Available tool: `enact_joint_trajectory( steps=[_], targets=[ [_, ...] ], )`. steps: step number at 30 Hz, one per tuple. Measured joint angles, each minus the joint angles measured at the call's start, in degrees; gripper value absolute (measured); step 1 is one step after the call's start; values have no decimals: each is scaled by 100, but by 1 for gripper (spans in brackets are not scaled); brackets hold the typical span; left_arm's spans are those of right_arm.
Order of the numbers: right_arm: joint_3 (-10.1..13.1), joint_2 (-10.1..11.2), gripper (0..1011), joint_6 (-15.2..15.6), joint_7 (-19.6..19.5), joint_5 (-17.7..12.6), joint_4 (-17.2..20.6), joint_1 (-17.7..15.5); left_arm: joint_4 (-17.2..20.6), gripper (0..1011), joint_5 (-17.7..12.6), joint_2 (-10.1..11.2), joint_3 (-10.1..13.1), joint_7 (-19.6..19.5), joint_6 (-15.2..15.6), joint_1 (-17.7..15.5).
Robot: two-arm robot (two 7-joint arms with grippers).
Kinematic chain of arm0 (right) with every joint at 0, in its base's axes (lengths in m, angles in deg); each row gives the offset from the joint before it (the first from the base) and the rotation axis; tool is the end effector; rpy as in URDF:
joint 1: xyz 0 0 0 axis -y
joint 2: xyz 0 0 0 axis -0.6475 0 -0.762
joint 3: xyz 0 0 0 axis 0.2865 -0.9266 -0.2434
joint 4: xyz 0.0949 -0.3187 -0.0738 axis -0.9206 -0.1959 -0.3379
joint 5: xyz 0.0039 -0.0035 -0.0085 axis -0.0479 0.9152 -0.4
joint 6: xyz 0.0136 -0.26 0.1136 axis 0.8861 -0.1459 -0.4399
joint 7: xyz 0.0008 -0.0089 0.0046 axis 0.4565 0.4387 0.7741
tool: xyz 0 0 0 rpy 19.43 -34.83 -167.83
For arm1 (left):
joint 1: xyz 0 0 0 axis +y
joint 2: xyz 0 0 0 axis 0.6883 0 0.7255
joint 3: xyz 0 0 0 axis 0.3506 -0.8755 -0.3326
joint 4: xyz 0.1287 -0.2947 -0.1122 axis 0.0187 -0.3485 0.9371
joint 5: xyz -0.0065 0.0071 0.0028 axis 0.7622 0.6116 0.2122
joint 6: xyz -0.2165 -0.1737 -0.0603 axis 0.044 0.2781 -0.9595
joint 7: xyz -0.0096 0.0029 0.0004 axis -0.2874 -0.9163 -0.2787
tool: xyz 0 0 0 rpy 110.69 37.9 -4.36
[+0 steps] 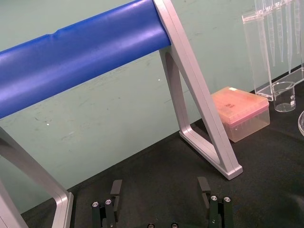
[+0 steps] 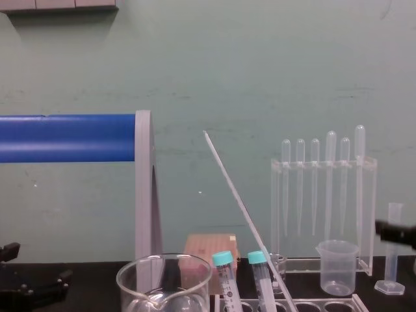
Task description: Hold the thermometer with one hand and immerse one end into the beaker, then reinsert it into the test tube rack.
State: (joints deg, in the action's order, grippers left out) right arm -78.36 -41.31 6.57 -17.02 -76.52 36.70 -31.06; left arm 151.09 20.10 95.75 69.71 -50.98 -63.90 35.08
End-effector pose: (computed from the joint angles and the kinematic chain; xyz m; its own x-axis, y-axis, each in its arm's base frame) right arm 0.3954 -0.0980 -0.3080 0.2530 -0.9650 0.0697 0.9650 0.2465 -0.0892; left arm 0.3429 0.1180 -0.3383 0.2923 0.8802 0.3739 -0.9553 0.2872 0.0707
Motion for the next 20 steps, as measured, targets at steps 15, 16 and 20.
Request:
enact_joint_trajectory(
  steps=[15, 16, 20],
  targets=[
    [-28, -16, 1003, 38, 62, 10, -46, 2, 0, 1008, 0, 0, 0, 0, 0, 0],
    [-28, -15, 1003, 35, 63, 8, -42, 2, 0, 1008, 0, 0, 0, 0, 0, 0],
    [-26, -14, 1003, 32, 66, 2, -33, 3, 0, 1008, 0, 0, 0, 0, 0, 0]
  ],
)
